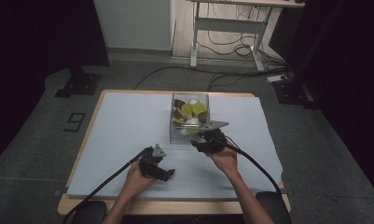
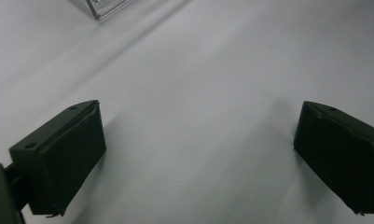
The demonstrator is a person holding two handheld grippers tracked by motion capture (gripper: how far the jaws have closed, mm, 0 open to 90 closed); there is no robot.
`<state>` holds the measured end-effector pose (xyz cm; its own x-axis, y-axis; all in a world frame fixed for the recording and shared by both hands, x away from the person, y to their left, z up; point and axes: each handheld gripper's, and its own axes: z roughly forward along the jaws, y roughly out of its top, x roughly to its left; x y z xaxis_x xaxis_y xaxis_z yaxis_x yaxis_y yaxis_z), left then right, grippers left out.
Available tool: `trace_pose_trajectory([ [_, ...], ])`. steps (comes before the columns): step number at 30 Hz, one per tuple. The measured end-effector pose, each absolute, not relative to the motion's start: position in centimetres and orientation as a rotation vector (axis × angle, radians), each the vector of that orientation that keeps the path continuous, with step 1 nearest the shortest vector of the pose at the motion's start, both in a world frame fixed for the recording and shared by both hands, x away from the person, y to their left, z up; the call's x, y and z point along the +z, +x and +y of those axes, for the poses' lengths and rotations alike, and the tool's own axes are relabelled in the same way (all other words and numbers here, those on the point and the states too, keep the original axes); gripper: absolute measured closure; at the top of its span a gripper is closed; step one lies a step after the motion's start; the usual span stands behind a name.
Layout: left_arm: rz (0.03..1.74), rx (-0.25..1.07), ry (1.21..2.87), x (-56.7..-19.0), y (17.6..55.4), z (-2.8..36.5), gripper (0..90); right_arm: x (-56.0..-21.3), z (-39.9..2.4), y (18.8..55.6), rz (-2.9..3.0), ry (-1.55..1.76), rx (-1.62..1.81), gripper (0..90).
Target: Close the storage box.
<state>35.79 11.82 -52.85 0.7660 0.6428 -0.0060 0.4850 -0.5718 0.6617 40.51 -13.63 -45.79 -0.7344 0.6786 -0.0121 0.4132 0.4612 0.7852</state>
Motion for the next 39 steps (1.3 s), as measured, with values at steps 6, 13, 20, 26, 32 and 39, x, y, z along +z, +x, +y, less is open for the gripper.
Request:
trace_pose_trajectory([
  [6, 0.838, 0.309, 2.295, -52.8, 35.8, 11.8, 1.7, -45.5, -13.7, 40.2, 2.409, 0.919, 1.139, 41.7],
  [13, 0.838, 0.309, 2.295, -52.8, 35.8, 11.8, 1.7, -45.0, -14.0, 39.5, 2.419, 0.891, 1.101, 38.3],
  [20, 0.838, 0.309, 2.295, -52.8, 35.8, 11.8, 1.7, -44.6, -15.0, 38.8, 2.412, 0.904, 1.107, 36.2],
  [26, 0.838, 0.309, 2.295, -52.8, 35.8, 11.8, 1.7, -44.5, -16.3, 38.4, 2.404, 0.928, 1.101, 33.6],
  [32, 0.838, 0.309, 2.295, -52.8, 35.8, 11.8, 1.7, -44.4, -17.5, 38.3, 2.385, 0.951, 1.088, 29.7],
  [39, 0.837, 0.309, 2.295, -52.8, 35.8, 11.8, 1.7, -44.3, -18.8, 38.1, 2.361, 0.98, 1.058, 23.4],
])
